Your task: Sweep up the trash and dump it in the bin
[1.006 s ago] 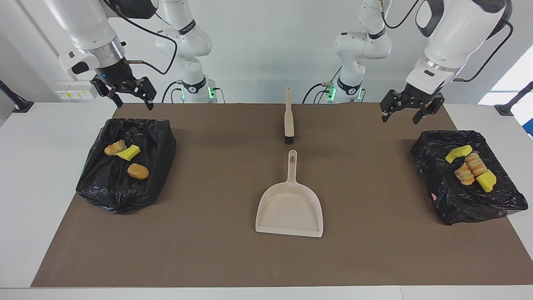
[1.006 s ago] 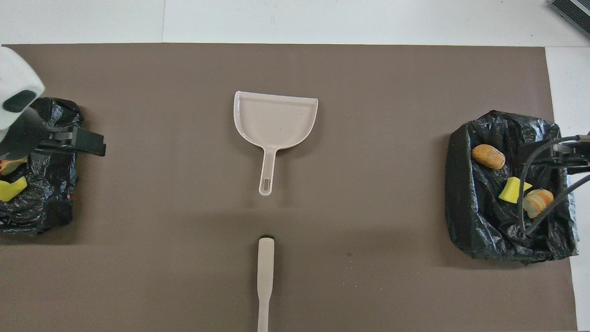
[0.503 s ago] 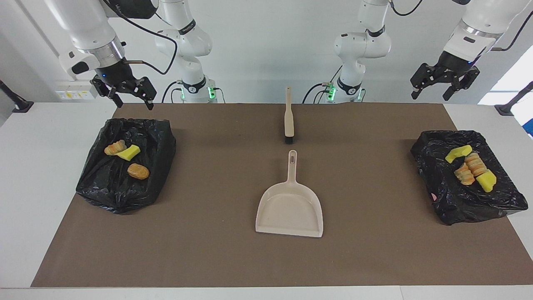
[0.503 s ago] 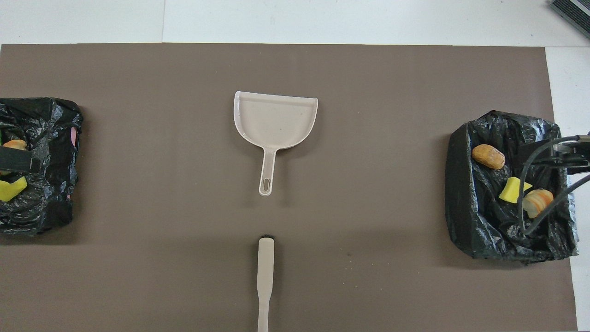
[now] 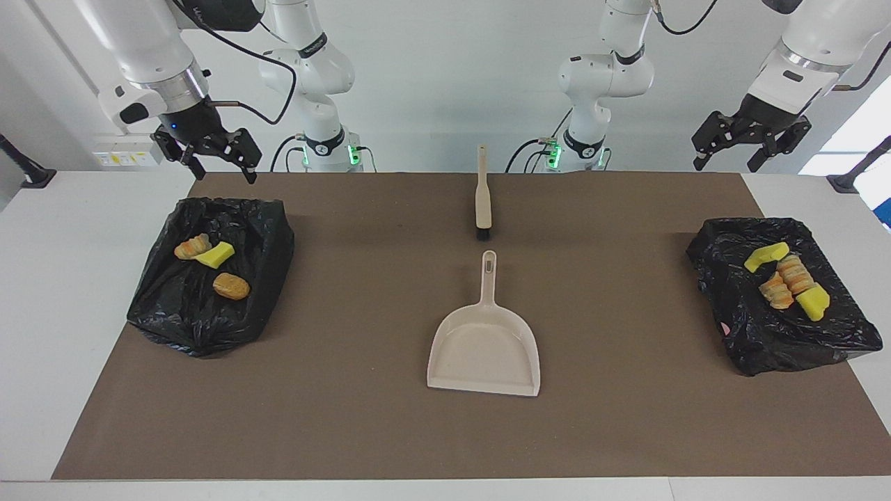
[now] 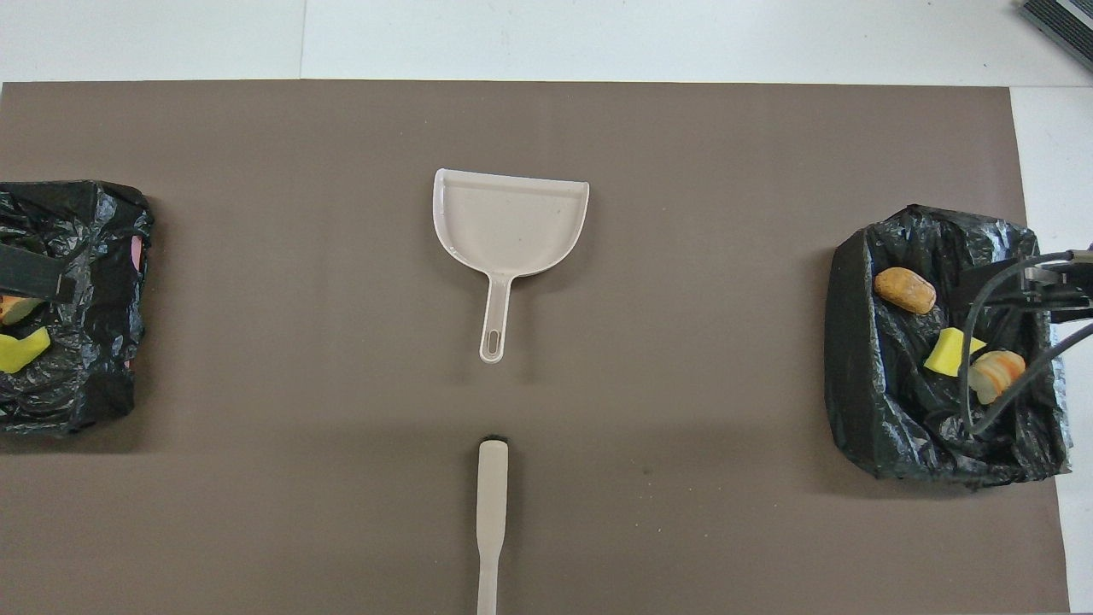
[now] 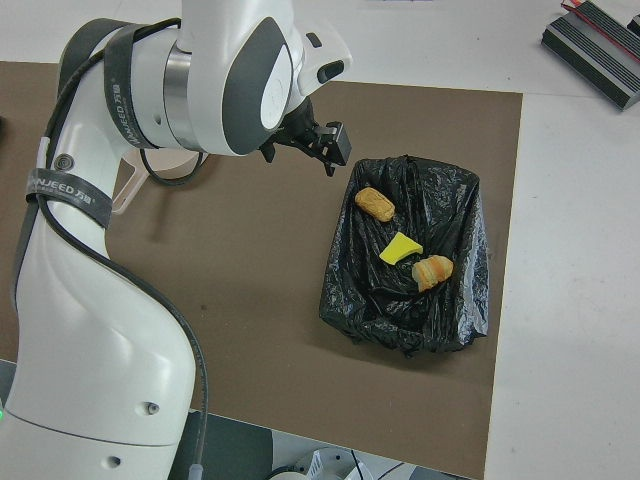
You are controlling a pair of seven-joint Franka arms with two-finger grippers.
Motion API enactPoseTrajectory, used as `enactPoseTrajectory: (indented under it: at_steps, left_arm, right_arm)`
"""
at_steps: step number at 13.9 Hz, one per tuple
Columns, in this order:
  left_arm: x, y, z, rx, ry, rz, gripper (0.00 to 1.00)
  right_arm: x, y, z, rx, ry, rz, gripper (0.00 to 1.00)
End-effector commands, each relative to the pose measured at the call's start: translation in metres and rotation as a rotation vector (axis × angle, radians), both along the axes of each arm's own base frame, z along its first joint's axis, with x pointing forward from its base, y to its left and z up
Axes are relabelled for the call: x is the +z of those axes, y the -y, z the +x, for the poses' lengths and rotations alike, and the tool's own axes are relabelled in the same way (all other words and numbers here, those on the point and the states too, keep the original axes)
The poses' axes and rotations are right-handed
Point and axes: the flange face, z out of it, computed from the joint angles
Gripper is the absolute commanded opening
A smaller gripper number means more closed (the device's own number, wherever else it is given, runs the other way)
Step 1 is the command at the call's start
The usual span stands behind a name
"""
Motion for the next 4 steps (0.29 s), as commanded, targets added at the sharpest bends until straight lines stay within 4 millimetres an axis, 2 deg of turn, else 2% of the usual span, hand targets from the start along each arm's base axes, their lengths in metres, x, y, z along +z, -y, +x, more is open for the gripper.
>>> enactPoseTrajectory:
  at_steps: [1,4]
  left_arm:
    - [0.0103,-0.0016,-0.0016,-0.016,0.006,0.007,1.00]
    - [0.0110,-0.0028,-0.0040,-0.016,0.006,0.008,1.00]
  right_arm:
    - [-0.0009,0.0002,-0.0016,-0.015,0.007,0.009,1.00]
    - [-0.0007,-0.0005,-0.0014,-0.013,0.008,0.009,1.00]
